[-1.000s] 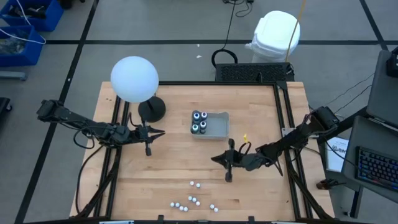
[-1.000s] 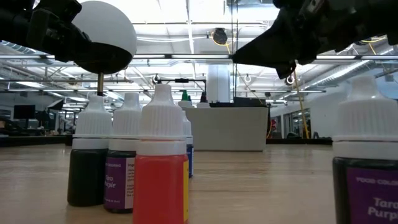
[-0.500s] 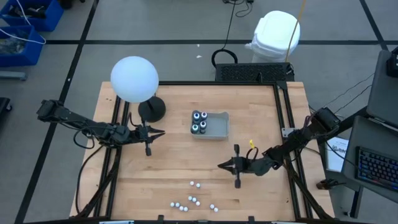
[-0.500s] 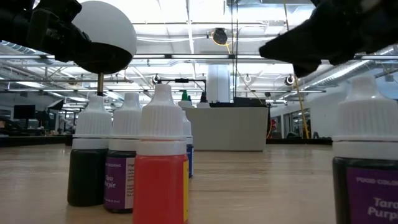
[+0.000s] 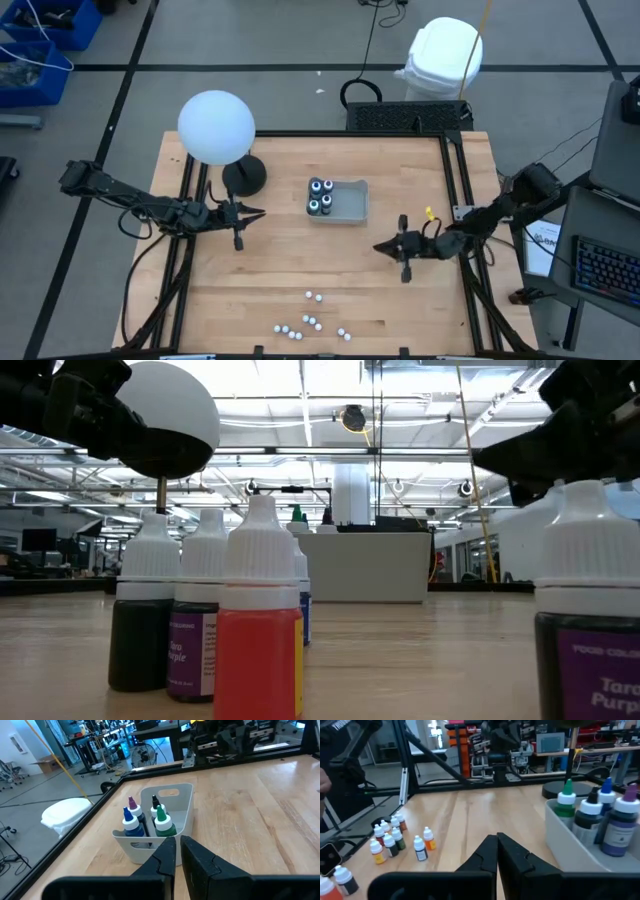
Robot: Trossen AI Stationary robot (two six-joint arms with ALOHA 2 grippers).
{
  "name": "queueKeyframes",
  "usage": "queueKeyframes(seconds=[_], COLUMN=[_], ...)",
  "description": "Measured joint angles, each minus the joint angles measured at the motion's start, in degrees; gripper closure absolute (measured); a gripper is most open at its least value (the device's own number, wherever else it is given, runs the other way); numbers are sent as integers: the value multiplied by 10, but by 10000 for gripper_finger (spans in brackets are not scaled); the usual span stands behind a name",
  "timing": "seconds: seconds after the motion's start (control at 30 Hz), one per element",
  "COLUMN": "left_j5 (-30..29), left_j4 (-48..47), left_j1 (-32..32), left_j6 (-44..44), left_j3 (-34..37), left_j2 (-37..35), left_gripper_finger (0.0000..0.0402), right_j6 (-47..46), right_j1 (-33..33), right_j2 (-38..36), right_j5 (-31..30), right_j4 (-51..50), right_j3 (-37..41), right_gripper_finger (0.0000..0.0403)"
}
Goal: Pick & Place food coloring
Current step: Put the left small purple food coloring bottle into the gray bin
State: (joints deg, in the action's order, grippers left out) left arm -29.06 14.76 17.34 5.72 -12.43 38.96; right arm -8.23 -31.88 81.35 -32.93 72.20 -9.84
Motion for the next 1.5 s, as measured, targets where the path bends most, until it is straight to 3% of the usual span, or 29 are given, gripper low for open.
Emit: queueKeyframes(seconds=[0.33,1.13,1.5], left_j5=[0,1,3], left_j4=[0,0,-5], left_j1=[0,0,0], left_j6=[0,0,0], left_j3=[0,0,0], left_j2=[0,0,0], left_gripper_finger=[366,366,366], right_j6=[-1,16,36], right_j1=[3,51,51], right_j2=[-156,-348,-413], right_j5=[-30,-13,2], right_j4=[-32,-263,-293], right_j3=[84,90,90], right_gripper_finger=[403,403,403])
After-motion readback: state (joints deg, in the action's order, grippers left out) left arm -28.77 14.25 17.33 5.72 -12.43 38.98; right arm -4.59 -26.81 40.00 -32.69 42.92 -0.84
